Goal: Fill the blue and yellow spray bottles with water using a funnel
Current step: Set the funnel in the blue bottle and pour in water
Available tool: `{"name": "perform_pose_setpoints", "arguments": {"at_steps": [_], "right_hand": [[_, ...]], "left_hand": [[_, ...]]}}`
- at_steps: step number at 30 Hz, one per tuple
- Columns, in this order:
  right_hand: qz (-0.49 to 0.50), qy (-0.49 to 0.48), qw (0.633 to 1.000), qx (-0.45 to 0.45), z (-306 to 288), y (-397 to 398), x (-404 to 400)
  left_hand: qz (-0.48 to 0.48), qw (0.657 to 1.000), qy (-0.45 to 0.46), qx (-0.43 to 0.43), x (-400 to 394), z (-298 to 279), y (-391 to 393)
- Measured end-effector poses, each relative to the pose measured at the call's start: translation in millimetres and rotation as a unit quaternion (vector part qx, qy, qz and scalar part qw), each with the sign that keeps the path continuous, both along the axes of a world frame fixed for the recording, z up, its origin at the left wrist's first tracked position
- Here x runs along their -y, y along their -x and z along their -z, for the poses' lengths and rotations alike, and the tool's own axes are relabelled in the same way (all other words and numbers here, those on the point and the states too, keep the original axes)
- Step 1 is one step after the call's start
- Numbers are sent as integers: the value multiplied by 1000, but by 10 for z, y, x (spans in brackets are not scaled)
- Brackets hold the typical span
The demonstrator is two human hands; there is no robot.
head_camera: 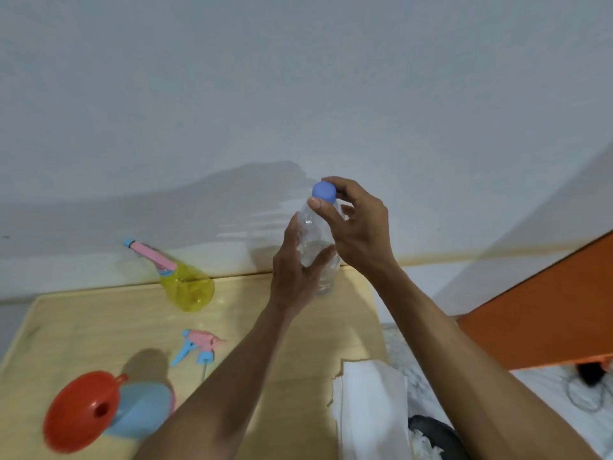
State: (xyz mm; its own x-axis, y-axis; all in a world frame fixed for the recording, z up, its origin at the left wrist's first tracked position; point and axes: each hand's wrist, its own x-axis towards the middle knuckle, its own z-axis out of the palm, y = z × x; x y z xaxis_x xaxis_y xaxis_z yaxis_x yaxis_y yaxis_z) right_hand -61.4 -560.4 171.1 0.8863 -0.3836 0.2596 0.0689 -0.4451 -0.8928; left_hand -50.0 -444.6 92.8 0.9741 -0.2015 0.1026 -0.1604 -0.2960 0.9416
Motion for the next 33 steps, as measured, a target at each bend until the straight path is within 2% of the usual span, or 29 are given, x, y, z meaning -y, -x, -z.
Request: {"name": "perform_pose_setpoints", "arguments": {"at_steps": [6,13,16,24,33], "right_hand": [[2,8,999,42,-163,334,-316],[-26,-26,998,46,-475,993,-954],[-46,-55,997,36,-507,1287,-1237],[-65,-99,993,4,-180,1940,-1822],[-59,-71,996,-2,-24,2252,-1975]], "left_hand": [[-16,1000,4,22,-286,-175,310],[49,998,-12,45,-1061,-506,831],[62,998,1,25,-1403,-538,1099],[23,999,28,-19,-1989,-265,1894],[12,999,41,-32,-2047,-67,2220]]}}
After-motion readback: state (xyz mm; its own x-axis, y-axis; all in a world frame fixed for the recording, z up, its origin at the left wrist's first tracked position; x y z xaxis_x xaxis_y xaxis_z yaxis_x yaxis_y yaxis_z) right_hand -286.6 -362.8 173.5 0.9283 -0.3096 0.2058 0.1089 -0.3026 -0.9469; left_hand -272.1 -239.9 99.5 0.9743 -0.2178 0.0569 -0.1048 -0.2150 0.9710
